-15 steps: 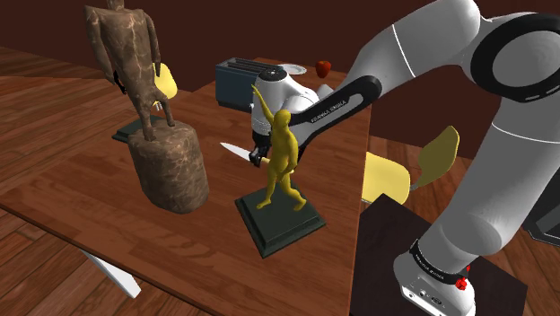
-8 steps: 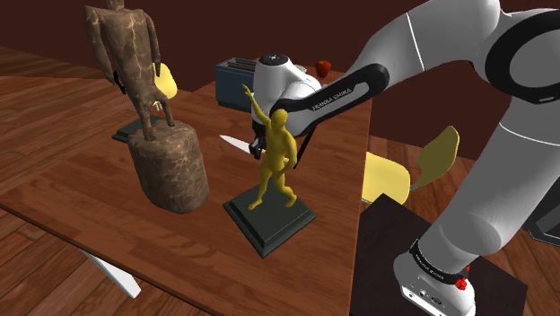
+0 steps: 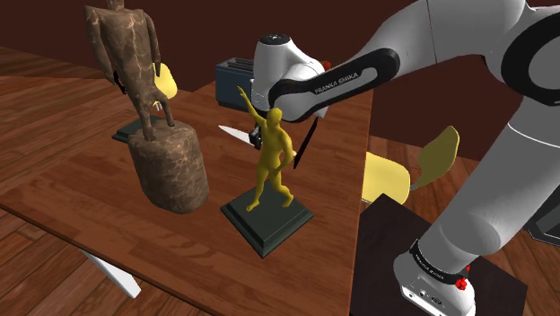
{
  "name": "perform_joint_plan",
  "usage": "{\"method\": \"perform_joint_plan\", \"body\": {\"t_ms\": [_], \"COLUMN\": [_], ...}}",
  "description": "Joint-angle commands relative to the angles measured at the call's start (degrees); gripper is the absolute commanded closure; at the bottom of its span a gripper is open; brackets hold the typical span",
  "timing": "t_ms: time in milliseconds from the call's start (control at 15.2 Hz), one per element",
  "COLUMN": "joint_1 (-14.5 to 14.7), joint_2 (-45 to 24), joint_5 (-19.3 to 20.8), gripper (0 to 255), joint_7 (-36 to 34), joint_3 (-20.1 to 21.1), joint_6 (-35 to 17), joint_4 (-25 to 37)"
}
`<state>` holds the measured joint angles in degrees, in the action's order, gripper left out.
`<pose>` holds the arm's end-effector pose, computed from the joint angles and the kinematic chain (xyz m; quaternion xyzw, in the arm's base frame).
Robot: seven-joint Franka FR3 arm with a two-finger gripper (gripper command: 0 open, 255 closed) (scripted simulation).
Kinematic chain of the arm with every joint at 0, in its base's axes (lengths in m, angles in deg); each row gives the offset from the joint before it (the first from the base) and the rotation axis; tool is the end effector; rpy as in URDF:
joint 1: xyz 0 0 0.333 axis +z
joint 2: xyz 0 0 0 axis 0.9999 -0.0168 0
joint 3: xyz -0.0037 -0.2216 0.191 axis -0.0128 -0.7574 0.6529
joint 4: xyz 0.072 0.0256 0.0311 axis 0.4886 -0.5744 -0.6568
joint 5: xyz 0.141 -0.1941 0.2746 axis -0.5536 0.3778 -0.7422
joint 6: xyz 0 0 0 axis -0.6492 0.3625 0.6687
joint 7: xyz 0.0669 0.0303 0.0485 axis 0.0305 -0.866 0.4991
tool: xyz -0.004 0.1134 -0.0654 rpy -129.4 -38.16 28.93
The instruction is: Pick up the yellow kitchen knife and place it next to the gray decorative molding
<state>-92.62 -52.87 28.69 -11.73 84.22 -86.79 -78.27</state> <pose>0.5222 0.1832 0.3891 0.9740 0.1948 0.0984 0.0602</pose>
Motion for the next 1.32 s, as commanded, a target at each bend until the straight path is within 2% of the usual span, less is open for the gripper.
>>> {"method": "perform_joint_plan", "body": {"t_ms": [0,198,396,792,1254], "joint_1": [0.0,-0.1,-2.2,-5.8,-9.6], "joint_2": [0.7,1.5,4.9,9.9,13.1], "joint_5": [-0.7,-1.5,-3.8,-7.6,-10.3], "gripper": [255,255,255,255,255], "joint_7": [0.6,1.4,6.4,16.6,28.2], "joint_3": [0.1,0.1,-1.8,-6.5,-12.8], "joint_6": [1.6,3.5,1.9,-0.4,-2.0], "joint_4": [1.0,2.3,-1.6,-7.6,-11.5]}}
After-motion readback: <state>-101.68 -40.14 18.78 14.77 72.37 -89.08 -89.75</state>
